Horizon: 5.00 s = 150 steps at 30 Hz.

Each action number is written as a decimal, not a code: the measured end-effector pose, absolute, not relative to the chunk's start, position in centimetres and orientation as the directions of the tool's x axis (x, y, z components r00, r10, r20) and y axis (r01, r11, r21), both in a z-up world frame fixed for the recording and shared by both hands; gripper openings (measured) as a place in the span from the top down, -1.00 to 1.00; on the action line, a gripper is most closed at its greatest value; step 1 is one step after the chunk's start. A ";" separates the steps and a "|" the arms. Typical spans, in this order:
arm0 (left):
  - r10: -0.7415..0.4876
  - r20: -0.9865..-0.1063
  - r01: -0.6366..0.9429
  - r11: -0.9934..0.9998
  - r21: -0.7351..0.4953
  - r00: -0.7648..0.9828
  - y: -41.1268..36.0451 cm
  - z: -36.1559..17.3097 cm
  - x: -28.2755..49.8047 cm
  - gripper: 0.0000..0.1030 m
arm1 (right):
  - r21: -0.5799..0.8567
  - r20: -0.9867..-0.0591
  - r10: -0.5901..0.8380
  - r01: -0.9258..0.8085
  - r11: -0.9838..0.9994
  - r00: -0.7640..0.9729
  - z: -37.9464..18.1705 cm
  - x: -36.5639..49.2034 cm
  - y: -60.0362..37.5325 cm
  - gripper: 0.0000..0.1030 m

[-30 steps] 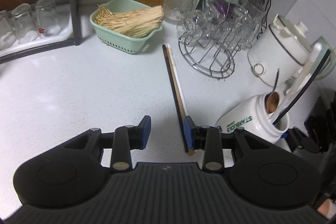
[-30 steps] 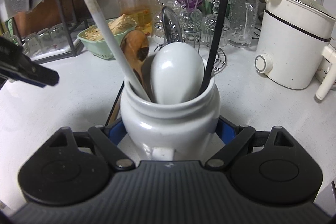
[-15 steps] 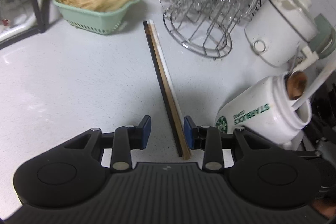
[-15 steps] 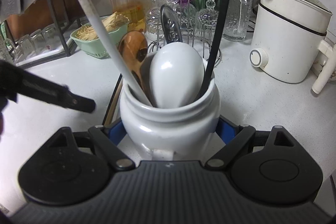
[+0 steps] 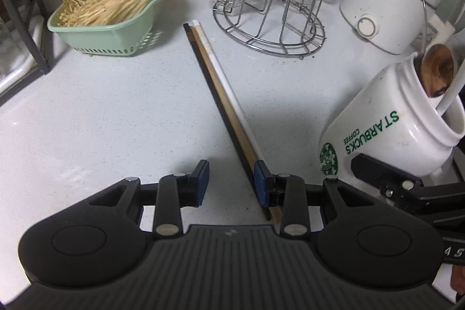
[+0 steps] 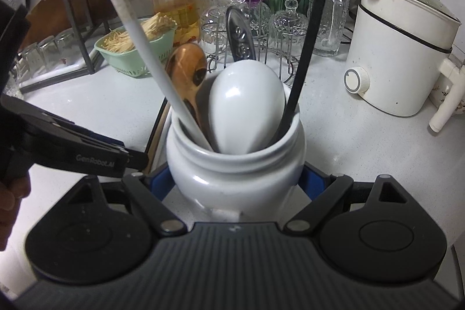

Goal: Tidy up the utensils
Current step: 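Close the left tool on another black chopstick, then lift the black chopstick with the left tool off the counter, then carry the black chopstick with the left tool toward the jar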

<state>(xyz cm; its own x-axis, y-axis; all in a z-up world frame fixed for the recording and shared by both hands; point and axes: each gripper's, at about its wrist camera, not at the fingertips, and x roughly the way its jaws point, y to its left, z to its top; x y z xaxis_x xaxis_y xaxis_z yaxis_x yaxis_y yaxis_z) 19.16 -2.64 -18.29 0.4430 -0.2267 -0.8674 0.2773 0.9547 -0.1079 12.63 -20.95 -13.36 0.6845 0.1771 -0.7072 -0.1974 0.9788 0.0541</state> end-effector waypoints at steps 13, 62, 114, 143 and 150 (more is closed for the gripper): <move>-0.203 -0.869 0.279 0.957 -0.079 0.450 -3.0 -18.5 18.6 0.23 | 0.056 -0.705 0.179 -0.198 0.979 0.686 -13.4 12.6 -21.0 -0.77; -0.092 -0.888 0.130 0.991 -0.037 0.451 -3.4 -18.1 17.5 0.91 | 0.052 -0.694 0.246 -0.294 0.954 0.676 -13.5 13.0 -22.1 -0.77; -0.258 -0.917 -0.228 0.915 -0.333 0.304 1.0 -15.7 0.5 0.51 | 0.065 -0.671 0.408 -0.498 0.864 0.619 -13.5 12.0 -21.2 -0.77; -0.182 -0.957 -0.198 0.953 -0.228 0.228 -1.3 -17.7 0.7 0.89 | 0.070 -0.663 0.417 -0.503 0.861 0.622 -13.6 12.0 -21.4 -0.77; -0.164 -0.949 -0.160 0.964 -0.212 0.268 -1.5 -14.1 0.9 0.91 | 0.072 -0.659 0.424 -0.508 0.858 0.622 -13.6 12.0 -21.5 -0.77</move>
<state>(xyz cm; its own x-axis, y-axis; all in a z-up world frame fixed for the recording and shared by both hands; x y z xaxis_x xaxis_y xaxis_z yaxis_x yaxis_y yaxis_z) 0.86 -1.47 -14.06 0.2678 -0.1644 -0.9494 -0.1598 0.9641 -0.2120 11.99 -21.48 -13.64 0.6217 0.4235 -0.6589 -0.5081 0.8583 0.0723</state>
